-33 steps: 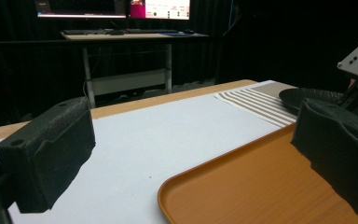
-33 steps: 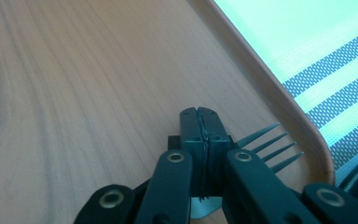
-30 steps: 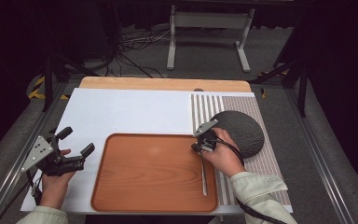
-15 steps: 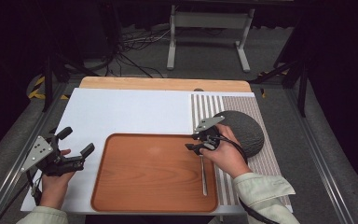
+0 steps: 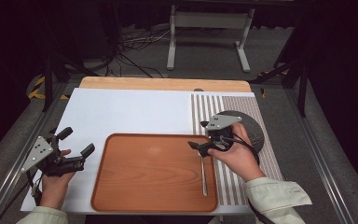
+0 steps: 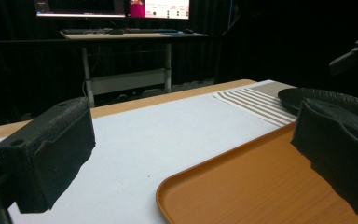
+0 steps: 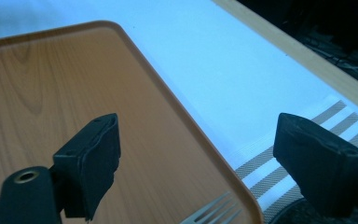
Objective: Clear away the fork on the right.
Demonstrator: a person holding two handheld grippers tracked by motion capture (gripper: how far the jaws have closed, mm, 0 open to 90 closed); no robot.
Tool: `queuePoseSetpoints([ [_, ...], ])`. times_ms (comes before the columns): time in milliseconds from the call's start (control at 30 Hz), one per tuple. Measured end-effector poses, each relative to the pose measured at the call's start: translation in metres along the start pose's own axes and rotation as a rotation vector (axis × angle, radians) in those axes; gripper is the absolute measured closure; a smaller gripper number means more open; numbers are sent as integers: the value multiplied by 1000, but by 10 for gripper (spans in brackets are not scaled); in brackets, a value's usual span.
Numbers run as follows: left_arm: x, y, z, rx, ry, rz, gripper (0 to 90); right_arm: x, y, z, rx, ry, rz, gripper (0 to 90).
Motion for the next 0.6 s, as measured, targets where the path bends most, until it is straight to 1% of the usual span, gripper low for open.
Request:
queuePoseSetpoints([
  [33,0,0,0,0,0,0,2,0,0,0,0,0,0,156],
  [100,0,0,0,-1,0,-1,2,-3,-1,-12,-35,-18,2,154],
  [167,1,0,0,-3,2,-1,2,-5,-2,-20,-62,-32,4,154],
  [200,1,0,0,-3,2,-2,2,-7,-2,-24,-74,-39,15,154],
  [267,0,0,0,0,1,-3,2,-8,-3,-28,-83,-45,19,154],
  [300,0,-1,0,4,0,2,2,-12,-7,-38,-103,-63,29,154],
  [467,0,-1,0,4,1,0,2,-19,-17,-55,-140,-97,47,157],
  [533,0,-1,0,6,1,0,2,-20,-19,-58,-149,-102,51,160],
  [600,0,-2,1,7,2,-2,1,-22,-24,-65,-175,-110,68,160],
])
Point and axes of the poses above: each handheld gripper's, and its own axes: z roughly forward along the jaws, y roughly out of its top, x roughly to its left, the point moved 6 cm from there along z, roughly forward along the jaws, and after that the axes turned 5 degrees about -z, right-handed, at the moved point
